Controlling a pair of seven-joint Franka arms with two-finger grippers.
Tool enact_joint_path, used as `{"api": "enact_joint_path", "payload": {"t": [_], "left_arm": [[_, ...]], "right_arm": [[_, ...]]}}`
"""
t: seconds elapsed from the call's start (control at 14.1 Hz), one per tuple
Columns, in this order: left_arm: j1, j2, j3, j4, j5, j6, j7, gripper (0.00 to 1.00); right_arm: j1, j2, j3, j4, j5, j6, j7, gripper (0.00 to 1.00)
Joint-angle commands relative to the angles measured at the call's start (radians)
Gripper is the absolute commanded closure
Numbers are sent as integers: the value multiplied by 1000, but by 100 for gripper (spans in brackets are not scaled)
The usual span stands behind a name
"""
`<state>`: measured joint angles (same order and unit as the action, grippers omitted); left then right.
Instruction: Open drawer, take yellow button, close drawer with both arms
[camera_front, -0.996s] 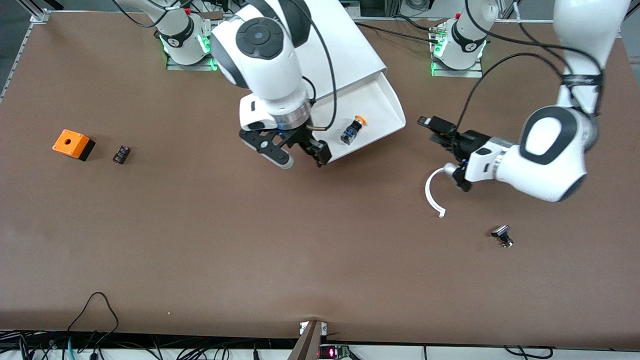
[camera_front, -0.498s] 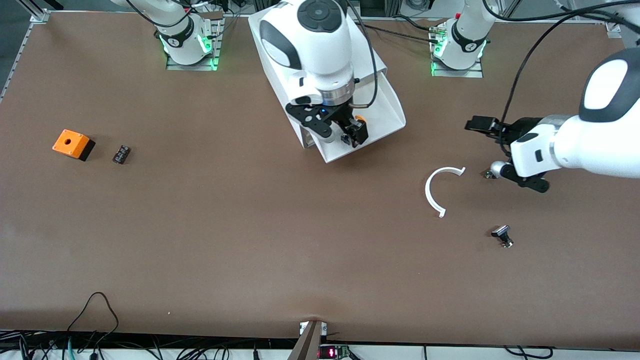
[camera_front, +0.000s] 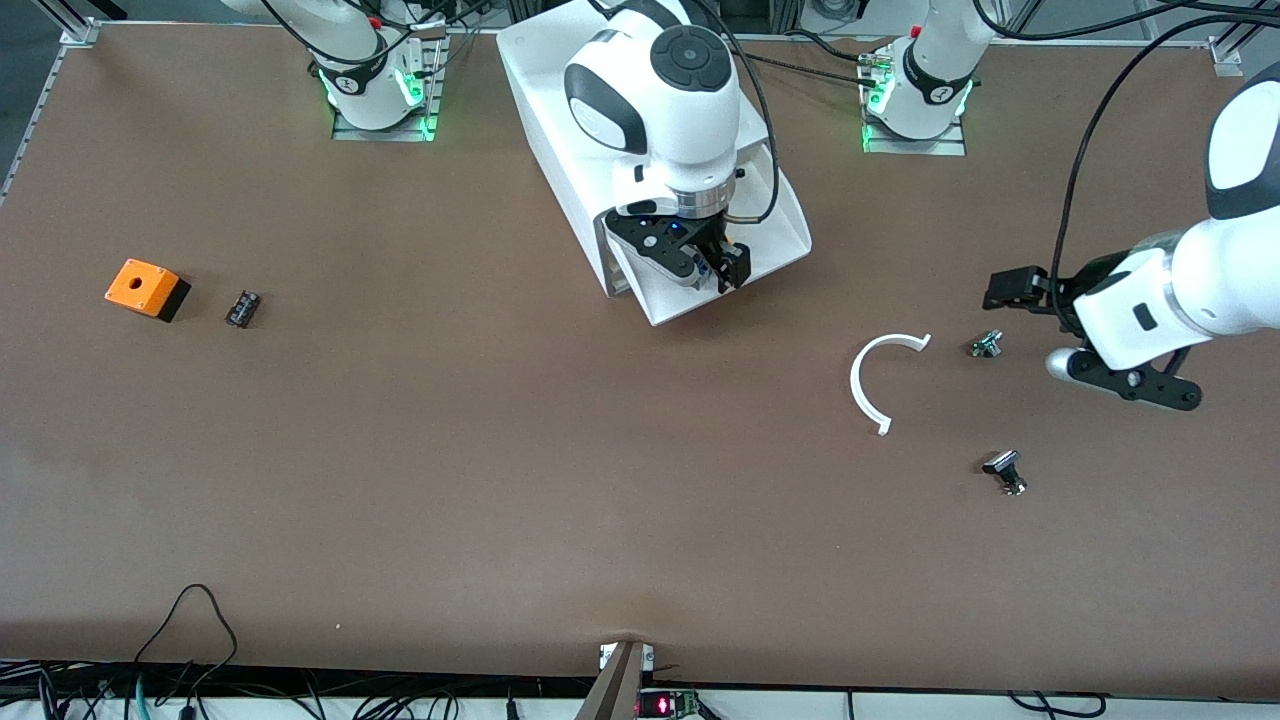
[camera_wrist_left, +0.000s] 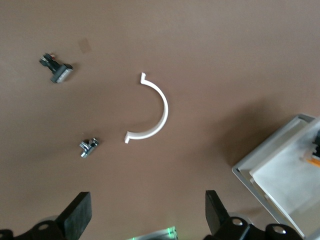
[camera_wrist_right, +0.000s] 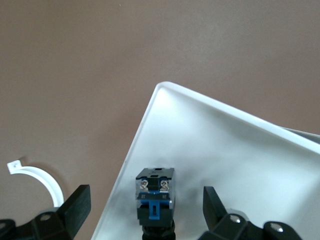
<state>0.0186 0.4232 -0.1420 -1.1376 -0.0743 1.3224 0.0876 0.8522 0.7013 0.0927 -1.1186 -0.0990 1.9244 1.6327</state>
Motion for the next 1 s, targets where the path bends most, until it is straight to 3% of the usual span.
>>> {"api": "enact_joint_path", "payload": {"t": [0.0, 0.14, 0.21, 0.28, 0.5, 0.57, 0.78, 0.93], "left_arm": [[4, 25, 2, 45, 54, 0, -2, 0], [-3, -16, 10, -5, 56, 70, -15, 0], [-2, -80, 15, -101, 48, 139, -15, 0], [-3, -131, 16, -181, 54, 228, -17, 0], [-29, -265, 88, -388, 48, 345, -118, 0], [-40, -306, 105, -457, 47, 392, -135, 0], [-42, -412, 113, -617, 51, 494, -128, 0], [-40, -426, 117, -639, 53, 489, -124, 0]], "right_arm": [[25, 20, -5, -6, -24, -8, 25, 1], [36, 18, -5, -7, -22, -15, 24, 1], [36, 17, -5, -7, -21, -16, 24, 4], [37, 17, -5, -7, -19, -16, 21, 14], [36, 10, -4, -1, -16, -63, 6, 80], [36, 9, -2, 3, -16, -83, 3, 98], [34, -5, -2, 8, -19, -102, 1, 100], [30, -5, -7, 32, -18, -104, -8, 100]]}}
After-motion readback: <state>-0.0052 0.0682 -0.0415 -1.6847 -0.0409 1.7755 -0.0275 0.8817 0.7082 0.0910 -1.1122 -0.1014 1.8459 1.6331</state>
